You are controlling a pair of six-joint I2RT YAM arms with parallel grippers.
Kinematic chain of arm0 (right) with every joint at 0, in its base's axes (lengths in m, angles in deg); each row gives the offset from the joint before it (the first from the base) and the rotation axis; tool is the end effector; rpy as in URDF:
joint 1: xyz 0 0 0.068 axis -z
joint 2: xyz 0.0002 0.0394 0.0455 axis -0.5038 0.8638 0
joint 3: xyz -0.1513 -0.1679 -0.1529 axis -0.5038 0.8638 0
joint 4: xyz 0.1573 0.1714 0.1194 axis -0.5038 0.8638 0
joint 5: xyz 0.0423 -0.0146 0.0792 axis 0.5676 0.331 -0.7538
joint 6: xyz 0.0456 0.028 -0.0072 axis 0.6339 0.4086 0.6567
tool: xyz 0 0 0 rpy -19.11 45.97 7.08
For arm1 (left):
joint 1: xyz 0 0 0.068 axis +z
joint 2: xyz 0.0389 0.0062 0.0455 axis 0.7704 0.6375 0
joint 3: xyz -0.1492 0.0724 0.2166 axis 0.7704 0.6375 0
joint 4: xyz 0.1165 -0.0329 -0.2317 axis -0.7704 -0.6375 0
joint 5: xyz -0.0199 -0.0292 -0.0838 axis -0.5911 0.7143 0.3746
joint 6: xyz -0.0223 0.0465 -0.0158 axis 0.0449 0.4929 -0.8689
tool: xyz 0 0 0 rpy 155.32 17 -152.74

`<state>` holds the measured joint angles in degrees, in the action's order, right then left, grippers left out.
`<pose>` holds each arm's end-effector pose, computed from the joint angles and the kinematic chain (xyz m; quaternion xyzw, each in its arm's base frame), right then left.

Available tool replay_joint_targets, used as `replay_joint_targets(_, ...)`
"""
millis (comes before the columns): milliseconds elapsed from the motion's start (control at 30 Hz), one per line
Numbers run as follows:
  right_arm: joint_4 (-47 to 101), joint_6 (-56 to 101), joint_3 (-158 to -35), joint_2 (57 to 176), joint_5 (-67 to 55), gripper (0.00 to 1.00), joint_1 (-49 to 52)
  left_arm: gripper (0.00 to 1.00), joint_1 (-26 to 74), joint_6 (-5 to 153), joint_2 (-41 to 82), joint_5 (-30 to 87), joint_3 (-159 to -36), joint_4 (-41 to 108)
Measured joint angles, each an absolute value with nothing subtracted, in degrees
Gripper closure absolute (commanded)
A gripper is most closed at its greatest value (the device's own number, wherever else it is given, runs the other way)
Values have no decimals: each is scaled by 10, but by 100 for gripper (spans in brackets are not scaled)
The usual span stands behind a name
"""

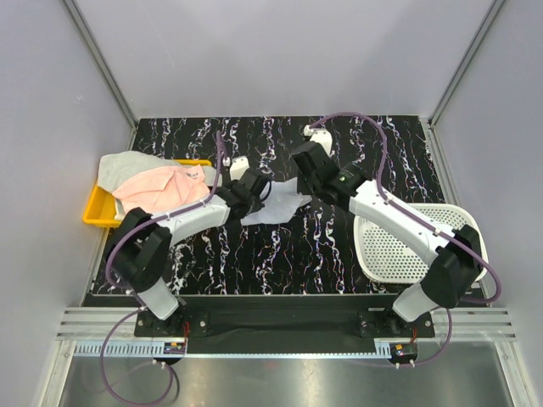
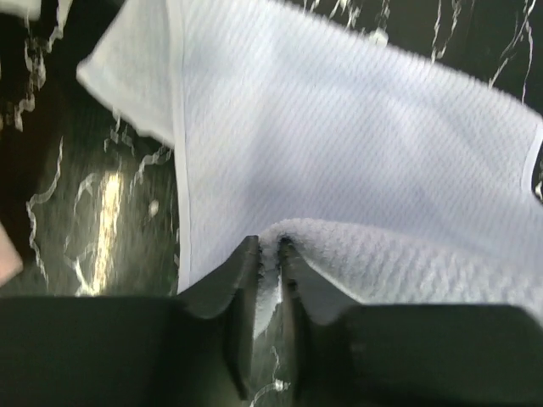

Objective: Fold and stack the towels
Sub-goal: Flatten out the crumpled towel

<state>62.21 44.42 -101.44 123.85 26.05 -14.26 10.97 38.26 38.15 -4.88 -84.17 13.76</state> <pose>0.2534 0.2288 0.3297 -0.0432 0.9014 0.0753 0.4243 0.2693 -0.2017 0.2039 -0.1329 0.9163 -0.0658 0.3720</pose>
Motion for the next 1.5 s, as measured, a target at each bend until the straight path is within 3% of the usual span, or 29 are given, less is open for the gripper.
replay_joint_targets(133,605,434,-1015,1251,258,100,-105,100,135,407,432,-40,-898,146)
replay_joint_targets(333,561,417,-1016,1318,242,100,-34,99,160,444,502,-16,-976,151)
replay_joint_targets(367,557,416,-1016,1334,236,100,-23,89,162,450,509,-13,-986,150)
replay_joint_targets(467,547,413,-1016,1374,225,100,3,73,166,468,517,-4,-1008,146)
replay_joint_targets(600,538,413,-1014,1407,210,100,31,36,165,484,512,9,-1017,148)
replay_joint_targets(633,531,413,-1009,1409,204,100,36,34,164,485,506,12,-1014,146)
replay_joint_targets(800,512,416,-982,1409,187,100,52,33,141,475,468,11,-977,146)
replay_joint_targets(900,512,416,-977,1412,181,100,52,37,111,456,457,9,-954,145)
replay_joint_targets(1067,501,420,-972,1416,169,100,52,45,76,396,476,10,-949,132)
replay_joint_targets(1500,484,438,-899,1412,145,100,52,48,73,240,530,9,-935,119)
